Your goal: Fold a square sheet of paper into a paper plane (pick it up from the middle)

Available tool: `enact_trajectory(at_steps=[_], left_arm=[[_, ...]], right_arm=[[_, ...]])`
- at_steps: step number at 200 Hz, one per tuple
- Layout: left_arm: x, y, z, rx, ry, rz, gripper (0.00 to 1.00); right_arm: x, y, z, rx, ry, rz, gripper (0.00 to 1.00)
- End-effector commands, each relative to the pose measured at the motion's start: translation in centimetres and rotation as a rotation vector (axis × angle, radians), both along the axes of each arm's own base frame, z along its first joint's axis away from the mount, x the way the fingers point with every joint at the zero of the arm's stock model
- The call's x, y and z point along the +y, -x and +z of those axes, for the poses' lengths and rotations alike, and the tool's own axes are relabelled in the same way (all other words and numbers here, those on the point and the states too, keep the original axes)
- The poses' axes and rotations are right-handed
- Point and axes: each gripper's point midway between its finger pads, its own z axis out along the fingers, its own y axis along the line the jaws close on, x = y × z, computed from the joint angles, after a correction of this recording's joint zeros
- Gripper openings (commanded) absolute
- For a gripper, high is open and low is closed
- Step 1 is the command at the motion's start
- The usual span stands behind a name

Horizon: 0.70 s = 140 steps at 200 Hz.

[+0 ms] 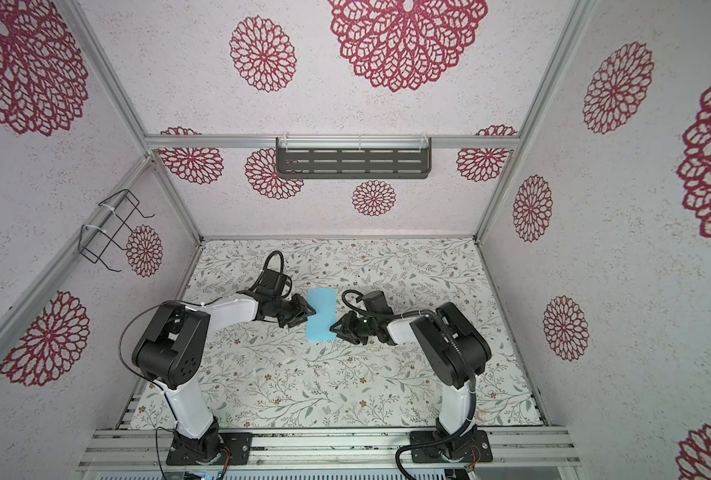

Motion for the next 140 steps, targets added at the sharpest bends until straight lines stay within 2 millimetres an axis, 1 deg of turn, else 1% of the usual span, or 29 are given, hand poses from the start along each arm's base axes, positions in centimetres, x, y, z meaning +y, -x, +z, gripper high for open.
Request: enact_trajectory(at_steps=[1, 29, 81, 140], left_arm=[[-0.5, 0.2, -0.1, -0.001, 0.017, -0.002, 0.43], [-0.5, 0.6, -0.6, 0.012, 0.014, -0.003, 0.42], [-0.3, 1.2, -1.4, 0.033, 0.002, 0.0, 0.42], [-0.1, 1.9, -2.0, 0.049, -0.006, 0.003, 0.42]], right_arm=[[0.3, -0.1, 0.2, 0.006, -0.033, 0.003, 0.37], [0.5, -0.3, 0.1, 0.014, -0.05, -0.002, 0.34], [0.8, -0.8, 0.0, 0.014, -0.063, -0.012, 0.33], [1.5, -1.3, 0.1, 0.008, -0.085, -0.004, 0.29]])
